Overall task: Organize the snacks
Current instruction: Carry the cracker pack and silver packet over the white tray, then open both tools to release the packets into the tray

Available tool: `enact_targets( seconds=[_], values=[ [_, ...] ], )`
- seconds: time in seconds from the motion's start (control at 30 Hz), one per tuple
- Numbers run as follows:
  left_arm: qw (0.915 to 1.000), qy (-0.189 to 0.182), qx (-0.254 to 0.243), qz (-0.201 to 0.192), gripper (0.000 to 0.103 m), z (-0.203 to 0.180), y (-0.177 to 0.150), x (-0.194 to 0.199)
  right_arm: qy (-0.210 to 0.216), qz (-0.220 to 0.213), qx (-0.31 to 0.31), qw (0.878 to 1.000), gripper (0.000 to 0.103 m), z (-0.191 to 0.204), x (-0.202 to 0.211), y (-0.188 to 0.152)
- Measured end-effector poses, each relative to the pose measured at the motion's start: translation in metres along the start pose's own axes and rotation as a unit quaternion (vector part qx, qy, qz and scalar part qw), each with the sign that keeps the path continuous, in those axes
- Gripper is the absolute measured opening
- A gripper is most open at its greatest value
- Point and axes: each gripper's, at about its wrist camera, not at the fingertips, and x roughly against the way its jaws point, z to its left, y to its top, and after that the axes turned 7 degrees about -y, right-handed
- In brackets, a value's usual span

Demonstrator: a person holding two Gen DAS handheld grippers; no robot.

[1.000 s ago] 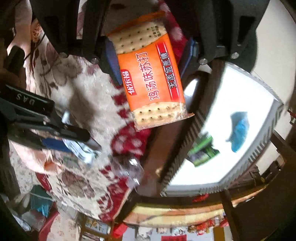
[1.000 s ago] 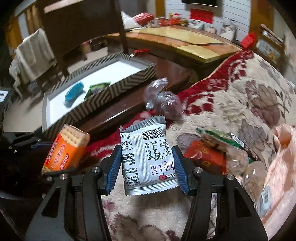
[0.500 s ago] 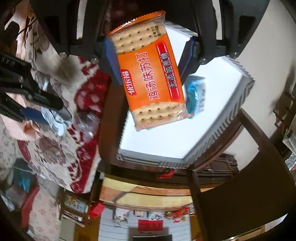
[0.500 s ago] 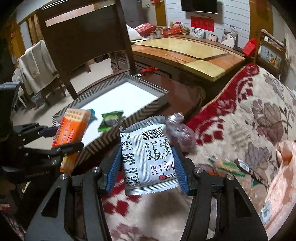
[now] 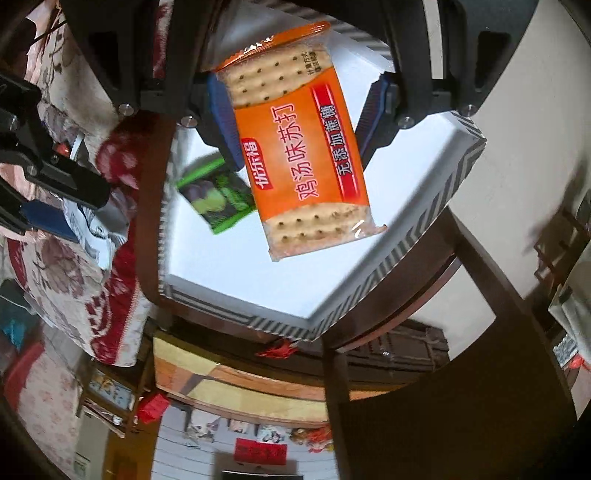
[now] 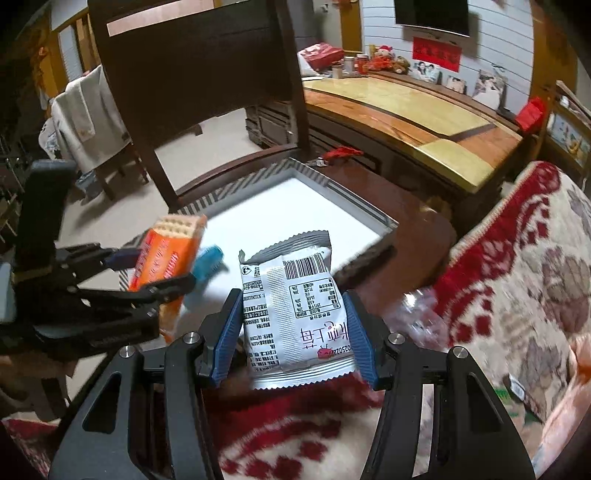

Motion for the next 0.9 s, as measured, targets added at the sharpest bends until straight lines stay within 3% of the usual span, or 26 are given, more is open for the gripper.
enact_targets(
  seconds=[0.43,0.9],
  values=[
    [0.9992,0.005,0.029,0.027,0.061,0.034,0.003,-0.028,0.007,0.046,0.038,0.998,0.054,0.028,-0.069,0.042],
    [0.9986,-0.002,0.039,0.036,0.061,0.04,0.002,-0.04,0.006,0.092,0.047,0.995,0.054,0.039,-0.126,0.049]
  ],
)
